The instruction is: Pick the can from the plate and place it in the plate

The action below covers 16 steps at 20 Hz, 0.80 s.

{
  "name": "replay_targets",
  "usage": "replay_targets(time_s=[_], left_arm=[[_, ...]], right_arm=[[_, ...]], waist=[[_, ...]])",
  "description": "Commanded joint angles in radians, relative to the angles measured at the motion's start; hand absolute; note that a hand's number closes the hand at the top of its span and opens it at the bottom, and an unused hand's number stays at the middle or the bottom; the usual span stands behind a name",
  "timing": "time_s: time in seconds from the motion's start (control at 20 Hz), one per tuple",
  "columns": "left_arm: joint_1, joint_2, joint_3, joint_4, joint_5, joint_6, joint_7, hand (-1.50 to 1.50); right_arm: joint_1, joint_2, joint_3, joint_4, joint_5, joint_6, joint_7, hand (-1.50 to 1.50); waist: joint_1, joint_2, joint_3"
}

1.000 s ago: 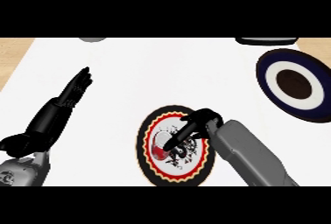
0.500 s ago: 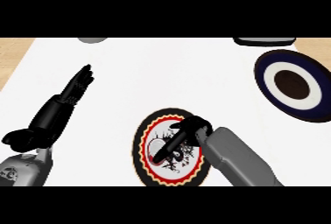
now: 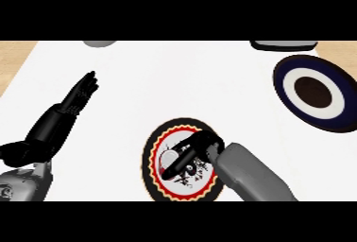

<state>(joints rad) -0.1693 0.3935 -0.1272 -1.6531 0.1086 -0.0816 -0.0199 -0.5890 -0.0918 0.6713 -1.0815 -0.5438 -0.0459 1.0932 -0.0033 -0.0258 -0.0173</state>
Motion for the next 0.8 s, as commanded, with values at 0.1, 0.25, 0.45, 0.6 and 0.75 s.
replay_targets(time_s=[0.1, 0.25, 0.45, 0.6, 0.75], left_arm=[[-0.007, -0.005, 0.011, -0.027, -0.009, -0.010, 0.020, 0.00], [-0.033, -0.030, 0.015, 0.080, -0.042, -0.001, -0.032, 0.00], [0.005, -0.018, 0.023, 0.027, -0.010, 0.000, 0.007, 0.00], [0.021, -0.007, 0.034, 0.034, 0.000, -0.005, 0.023, 0.00], [0.043, -0.008, 0.049, 0.038, -0.005, 0.013, 0.016, 0.00]], right_arm=[[0.021, 0.085, 0.041, 0.110, 0.058, 0.012, -0.029, 1.50], [-0.043, 0.040, -0.002, 0.040, 0.050, -0.017, 0.086, 1.50], [-0.043, -0.211, 0.295, -0.208, 0.414, 0.106, -0.256, 1.50], [-0.136, -0.304, 0.379, -0.321, 0.597, 0.097, -0.358, 1.50], [-0.124, -0.446, 0.396, -0.440, 0.742, 0.009, -0.470, 1.50]], waist=[[0.015, 0.028, 0.018], [0.002, 0.028, 0.017], [-0.030, -0.014, 0.016], [-0.041, -0.052, 0.017], [-0.091, -0.041, 0.020]])
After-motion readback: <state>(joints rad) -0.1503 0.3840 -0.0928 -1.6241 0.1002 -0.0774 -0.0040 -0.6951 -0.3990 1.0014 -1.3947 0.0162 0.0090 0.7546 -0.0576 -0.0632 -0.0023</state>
